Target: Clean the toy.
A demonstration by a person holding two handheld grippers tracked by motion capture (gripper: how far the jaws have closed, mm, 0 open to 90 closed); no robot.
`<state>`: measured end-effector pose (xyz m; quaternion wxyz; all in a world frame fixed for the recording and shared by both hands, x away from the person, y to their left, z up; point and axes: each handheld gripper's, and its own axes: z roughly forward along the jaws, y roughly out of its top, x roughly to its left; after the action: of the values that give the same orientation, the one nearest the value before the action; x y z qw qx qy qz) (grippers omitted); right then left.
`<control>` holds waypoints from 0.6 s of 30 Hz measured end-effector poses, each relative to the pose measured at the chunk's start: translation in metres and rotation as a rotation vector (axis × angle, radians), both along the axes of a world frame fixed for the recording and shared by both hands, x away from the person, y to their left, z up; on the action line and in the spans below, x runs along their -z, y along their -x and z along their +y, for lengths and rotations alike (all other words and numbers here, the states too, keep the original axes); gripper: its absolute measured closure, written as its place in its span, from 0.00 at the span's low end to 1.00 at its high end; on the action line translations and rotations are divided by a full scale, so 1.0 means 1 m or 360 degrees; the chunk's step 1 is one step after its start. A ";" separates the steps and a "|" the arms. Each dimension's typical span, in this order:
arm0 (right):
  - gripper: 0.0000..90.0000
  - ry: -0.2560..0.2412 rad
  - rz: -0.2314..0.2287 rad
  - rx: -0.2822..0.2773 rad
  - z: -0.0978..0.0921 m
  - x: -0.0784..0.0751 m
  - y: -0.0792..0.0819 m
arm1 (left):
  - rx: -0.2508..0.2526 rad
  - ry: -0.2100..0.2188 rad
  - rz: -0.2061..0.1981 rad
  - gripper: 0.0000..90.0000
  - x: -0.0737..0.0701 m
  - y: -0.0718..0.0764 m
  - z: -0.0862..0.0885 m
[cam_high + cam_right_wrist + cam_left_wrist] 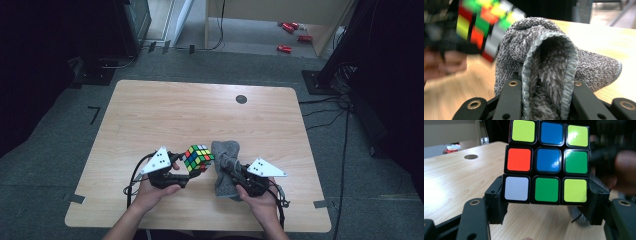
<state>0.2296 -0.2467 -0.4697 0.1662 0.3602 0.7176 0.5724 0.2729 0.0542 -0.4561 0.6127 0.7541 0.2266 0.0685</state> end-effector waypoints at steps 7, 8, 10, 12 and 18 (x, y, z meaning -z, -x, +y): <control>0.83 0.0204 -0.0199 -0.0188 0.030 0.013 0.006 | 0.0077 0.0021 0.0046 0.38 -0.002 0.001 -0.004; 0.83 0.0229 -0.0226 -0.0201 0.032 0.015 0.007 | 0.0081 0.0023 0.0051 0.38 -0.002 0.001 -0.004; 0.83 0.0277 -0.0281 -0.0221 0.033 0.015 0.009 | 0.0089 0.0042 0.0085 0.38 -0.002 0.000 -0.003; 0.83 0.0302 -0.0328 -0.0224 0.032 0.013 0.009 | 0.0102 0.0056 0.0104 0.38 -0.002 -0.001 -0.002; 0.83 0.0335 -0.0453 -0.0162 0.022 0.005 0.009 | 0.0143 0.0013 0.0115 0.38 -0.001 -0.002 -0.003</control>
<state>0.2205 -0.2250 -0.4746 0.2738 0.2193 0.7600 0.5471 0.2749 0.0514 -0.4550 0.6097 0.7629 0.2147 0.0127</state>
